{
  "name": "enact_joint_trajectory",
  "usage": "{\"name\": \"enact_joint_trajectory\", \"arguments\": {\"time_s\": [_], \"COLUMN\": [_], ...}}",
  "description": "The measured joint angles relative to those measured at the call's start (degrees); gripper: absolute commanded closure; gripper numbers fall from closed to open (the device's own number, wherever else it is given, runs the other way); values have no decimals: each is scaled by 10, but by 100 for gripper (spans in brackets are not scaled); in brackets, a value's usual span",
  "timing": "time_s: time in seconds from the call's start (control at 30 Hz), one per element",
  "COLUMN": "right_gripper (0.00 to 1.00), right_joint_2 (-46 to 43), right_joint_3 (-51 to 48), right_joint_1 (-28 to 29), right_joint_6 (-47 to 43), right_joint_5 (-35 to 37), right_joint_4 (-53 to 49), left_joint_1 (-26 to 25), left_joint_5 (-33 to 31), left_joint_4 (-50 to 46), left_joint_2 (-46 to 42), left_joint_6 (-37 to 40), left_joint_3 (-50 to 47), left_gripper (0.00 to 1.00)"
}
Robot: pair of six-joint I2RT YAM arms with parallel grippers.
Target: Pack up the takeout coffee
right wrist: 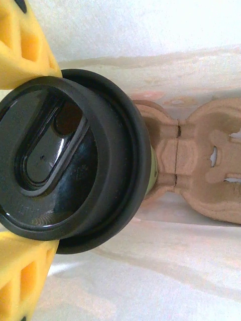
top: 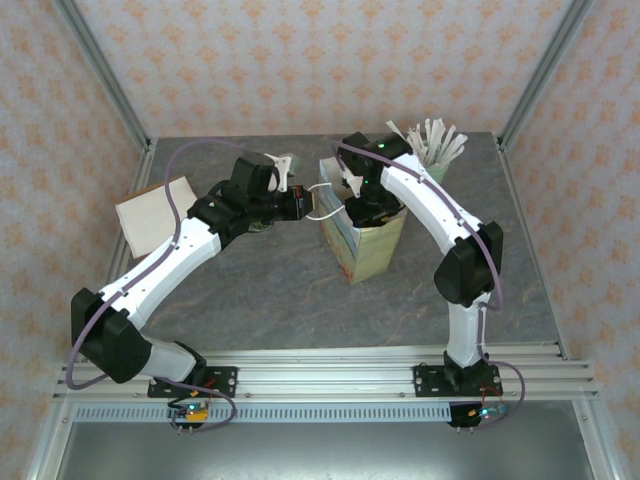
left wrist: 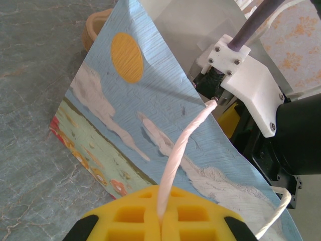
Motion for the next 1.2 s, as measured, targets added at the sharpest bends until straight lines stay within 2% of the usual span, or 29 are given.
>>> {"name": "enact_joint_trajectory", "arguments": {"time_s": [0.9,1.2], "right_gripper": [55,55], "right_joint_2": [0,0], "right_joint_3": [0,14], "right_joint_1": [0,0], "right_joint_6": [-7,-9], "right_joint_5": [-2,-23], "right_joint_4": [0,-2], "left_joint_1": [0,0], "left_joint_5": [-2,-2], "left_joint_4": [0,0], "left_joint_2": [0,0], "left_joint_6": [0,0], "left_joint_3": [0,0], "left_gripper": [100,100]}}
